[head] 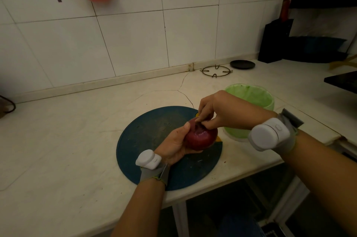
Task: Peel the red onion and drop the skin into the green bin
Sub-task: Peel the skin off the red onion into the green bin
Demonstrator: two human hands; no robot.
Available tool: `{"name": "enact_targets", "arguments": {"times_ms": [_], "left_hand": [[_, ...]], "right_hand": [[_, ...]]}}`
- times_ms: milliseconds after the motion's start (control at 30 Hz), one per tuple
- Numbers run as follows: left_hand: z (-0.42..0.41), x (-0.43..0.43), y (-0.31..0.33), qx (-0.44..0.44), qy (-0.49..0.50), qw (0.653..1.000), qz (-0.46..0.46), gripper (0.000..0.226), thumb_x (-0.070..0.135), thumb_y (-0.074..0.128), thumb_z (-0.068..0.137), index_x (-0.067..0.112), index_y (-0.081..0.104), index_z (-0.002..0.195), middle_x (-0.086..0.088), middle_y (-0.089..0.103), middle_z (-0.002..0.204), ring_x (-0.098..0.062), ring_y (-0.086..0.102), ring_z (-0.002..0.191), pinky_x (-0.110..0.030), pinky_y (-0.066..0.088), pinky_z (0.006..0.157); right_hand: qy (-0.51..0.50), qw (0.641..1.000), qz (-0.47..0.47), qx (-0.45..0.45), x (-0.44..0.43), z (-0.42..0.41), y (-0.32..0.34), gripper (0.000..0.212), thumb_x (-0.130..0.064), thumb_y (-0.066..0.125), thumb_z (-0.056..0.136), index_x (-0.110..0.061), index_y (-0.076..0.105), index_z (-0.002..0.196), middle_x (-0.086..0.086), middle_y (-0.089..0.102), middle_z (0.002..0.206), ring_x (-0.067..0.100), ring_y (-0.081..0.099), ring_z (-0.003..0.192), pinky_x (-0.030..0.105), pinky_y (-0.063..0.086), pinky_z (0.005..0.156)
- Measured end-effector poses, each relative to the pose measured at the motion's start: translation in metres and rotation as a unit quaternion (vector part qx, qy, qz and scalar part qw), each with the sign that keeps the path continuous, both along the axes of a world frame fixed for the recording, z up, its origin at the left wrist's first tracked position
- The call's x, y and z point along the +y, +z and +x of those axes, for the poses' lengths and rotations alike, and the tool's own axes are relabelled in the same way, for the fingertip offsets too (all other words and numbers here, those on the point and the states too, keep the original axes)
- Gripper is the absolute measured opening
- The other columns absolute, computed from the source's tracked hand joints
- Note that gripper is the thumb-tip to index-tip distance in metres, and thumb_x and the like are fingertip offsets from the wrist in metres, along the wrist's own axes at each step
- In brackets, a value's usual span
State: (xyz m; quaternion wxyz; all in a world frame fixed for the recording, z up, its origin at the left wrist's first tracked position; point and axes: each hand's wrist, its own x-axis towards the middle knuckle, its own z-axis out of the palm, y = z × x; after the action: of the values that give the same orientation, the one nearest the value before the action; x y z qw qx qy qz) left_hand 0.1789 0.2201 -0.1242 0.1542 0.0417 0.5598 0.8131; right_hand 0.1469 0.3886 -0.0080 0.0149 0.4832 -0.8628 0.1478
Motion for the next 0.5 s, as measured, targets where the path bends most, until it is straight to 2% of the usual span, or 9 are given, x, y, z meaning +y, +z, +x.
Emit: {"name": "enact_targets", "arguments": {"times_ms": [200,367,500], "left_hand": [[-0.001,0.000,-0.001,0.004,0.009,1.000,-0.011,0.088,0.065,0.083,0.038,0.028,0.057,0.113,-0.003,0.069,0.106,-0.024,0.069,0.096,-0.034,0.059,0.069],[-0.002,0.000,-0.002,0.008,0.022,1.000,-0.009,0.087,0.065,0.083,0.038,0.027,0.059,0.112,-0.002,0.071,0.104,-0.023,0.069,0.096,-0.033,0.058,0.068],[-0.002,0.000,-0.002,0.012,0.020,1.000,0.000,0.084,0.061,0.085,0.041,0.028,0.059,0.114,-0.003,0.071,0.108,-0.024,0.067,0.101,-0.035,0.058,0.075]], "right_hand": [[-0.032,0.995,0.058,0.079,-0.004,0.008,0.002,0.020,-0.021,0.061,0.086,-0.015,0.072,0.101,-0.001,0.066,0.100,0.012,0.060,0.084,0.027,0.049,0.079],[-0.058,0.991,0.043,0.113,-0.007,0.008,-0.007,0.020,-0.022,0.058,0.086,-0.015,0.069,0.101,-0.002,0.065,0.101,0.013,0.059,0.086,0.019,0.042,0.073],[-0.079,0.992,-0.010,0.099,-0.006,0.006,-0.010,0.017,-0.021,0.062,0.083,-0.015,0.071,0.096,-0.002,0.067,0.094,0.008,0.054,0.077,0.017,0.040,0.069]]}}
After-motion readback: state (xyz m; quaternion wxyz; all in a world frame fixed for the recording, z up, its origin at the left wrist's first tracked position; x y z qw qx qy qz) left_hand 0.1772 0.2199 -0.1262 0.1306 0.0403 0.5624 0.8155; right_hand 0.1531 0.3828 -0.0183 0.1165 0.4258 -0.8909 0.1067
